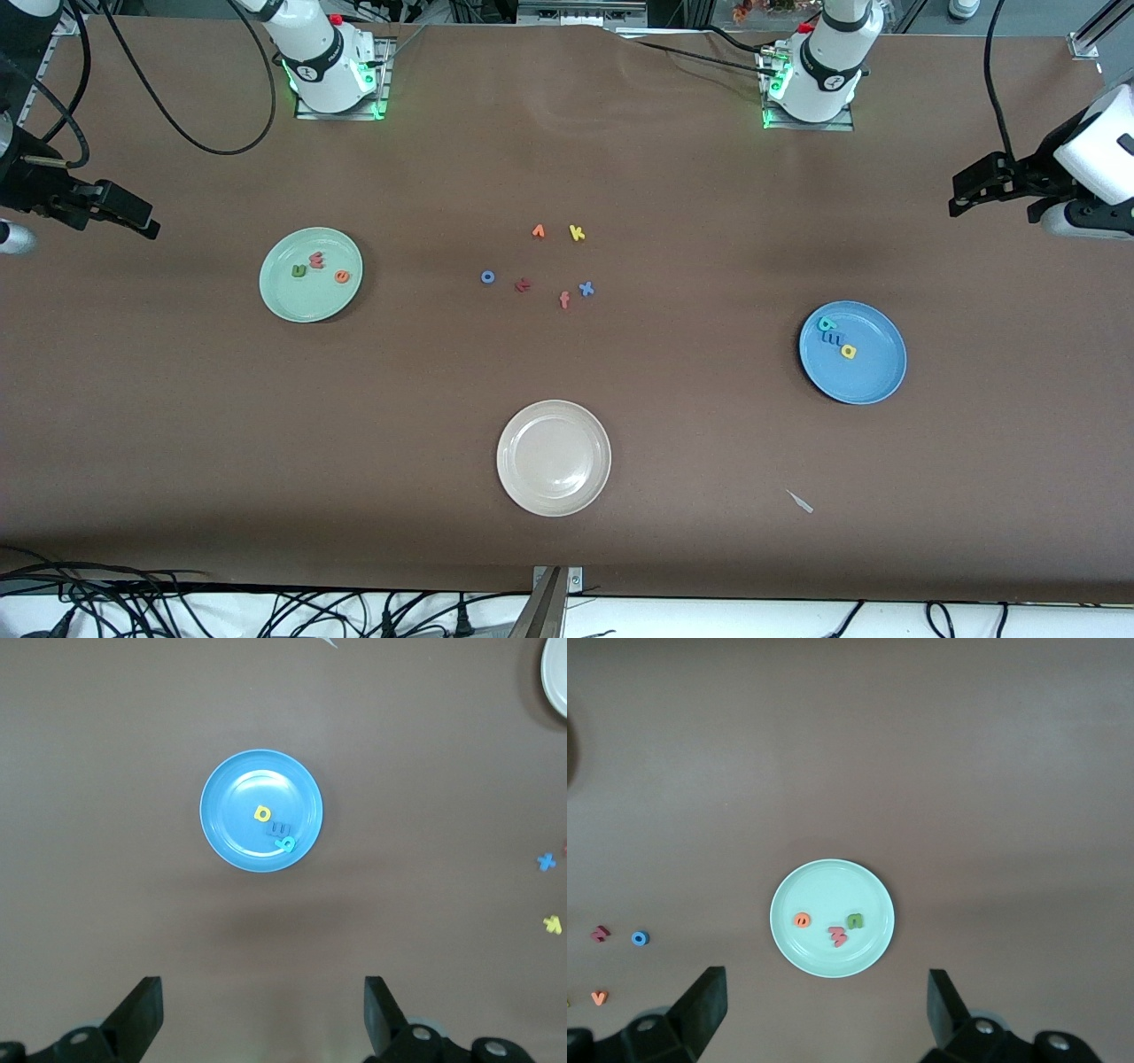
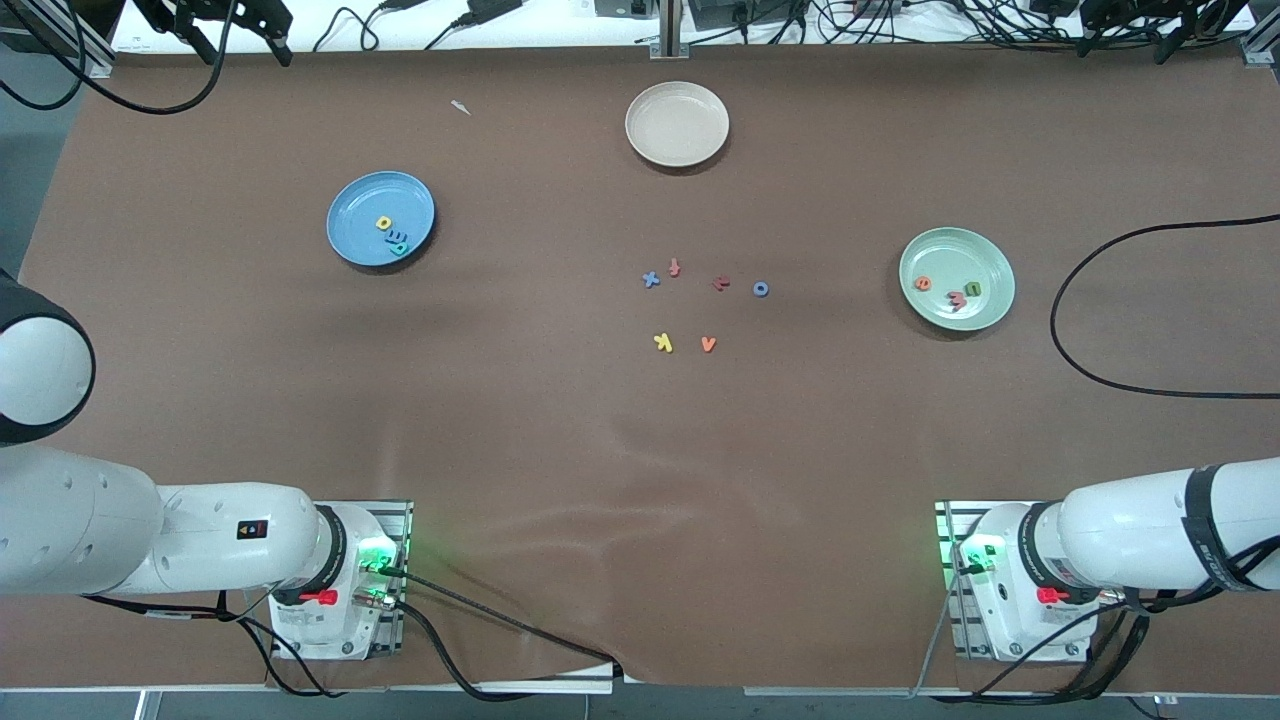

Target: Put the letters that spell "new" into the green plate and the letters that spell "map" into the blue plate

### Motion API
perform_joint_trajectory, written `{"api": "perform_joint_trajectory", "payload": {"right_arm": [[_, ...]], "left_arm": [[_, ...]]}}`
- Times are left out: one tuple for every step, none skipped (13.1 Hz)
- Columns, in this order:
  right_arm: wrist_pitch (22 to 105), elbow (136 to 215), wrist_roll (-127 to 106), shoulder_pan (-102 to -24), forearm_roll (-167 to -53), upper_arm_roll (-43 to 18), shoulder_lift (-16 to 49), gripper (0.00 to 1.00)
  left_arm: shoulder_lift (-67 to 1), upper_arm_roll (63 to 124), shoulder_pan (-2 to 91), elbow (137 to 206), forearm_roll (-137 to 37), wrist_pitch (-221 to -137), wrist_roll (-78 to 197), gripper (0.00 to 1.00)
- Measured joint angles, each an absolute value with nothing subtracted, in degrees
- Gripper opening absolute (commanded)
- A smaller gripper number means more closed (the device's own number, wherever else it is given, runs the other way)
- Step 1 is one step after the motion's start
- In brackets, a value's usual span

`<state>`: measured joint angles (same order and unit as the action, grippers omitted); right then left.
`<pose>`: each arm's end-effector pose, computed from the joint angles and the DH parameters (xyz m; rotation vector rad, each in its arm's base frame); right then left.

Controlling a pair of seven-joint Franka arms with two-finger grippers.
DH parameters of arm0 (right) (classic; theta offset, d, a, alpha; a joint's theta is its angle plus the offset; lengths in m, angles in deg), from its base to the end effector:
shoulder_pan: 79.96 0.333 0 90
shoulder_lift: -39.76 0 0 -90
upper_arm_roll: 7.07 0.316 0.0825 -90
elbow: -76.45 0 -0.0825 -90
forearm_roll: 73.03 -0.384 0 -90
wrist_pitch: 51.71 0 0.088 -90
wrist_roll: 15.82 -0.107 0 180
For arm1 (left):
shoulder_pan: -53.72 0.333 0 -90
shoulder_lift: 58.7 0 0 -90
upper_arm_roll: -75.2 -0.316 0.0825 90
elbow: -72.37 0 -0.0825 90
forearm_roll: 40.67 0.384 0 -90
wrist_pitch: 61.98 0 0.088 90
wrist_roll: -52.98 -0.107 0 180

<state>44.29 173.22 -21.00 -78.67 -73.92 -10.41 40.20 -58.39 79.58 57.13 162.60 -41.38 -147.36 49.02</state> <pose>0.5579 -0.0186 0.5818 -3.1195 0.1997 0.0097 0.5469 -0.0106 0.6130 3.1204 -0.1350 -0.1401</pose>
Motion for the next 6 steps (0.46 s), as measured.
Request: {"api": "perform_joint_trajectory", "payload": {"right_arm": [[44.29,173.22,-21.0,-78.67,-73.92,-10.41,40.2,1.0],[44.3,173.22,-21.0,-78.67,-73.92,-10.4,40.2,1.0],[44.3,173.22,-21.0,-78.67,-73.92,-10.4,40.2,1.0],[44.3,173.22,-21.0,-78.67,-73.92,-10.41,40.2,1.0],[44.3,173.22,-21.0,-78.67,-73.92,-10.4,40.2,1.0],[44.3,173.22,-21.0,-78.67,-73.92,-10.4,40.2,1.0]], "left_arm": [[-58.54,79.3,57.11,162.64,-41.38,-147.32,47.77,1.0],[-58.64,78.86,57.12,162.65,-41.38,-147.32,47.08,1.0],[-58.71,78.47,57.12,162.68,-41.38,-147.32,46.81,1.0],[-58.77,78.23,57.12,162.73,-41.33,-147.34,46.68,1.0],[-58.8,78.1,57.12,162.75,-41.26,-147.4,46.61,1.0],[-58.81,78.08,57.12,162.81,-41.19,-147.43,46.56,1.0]]}}
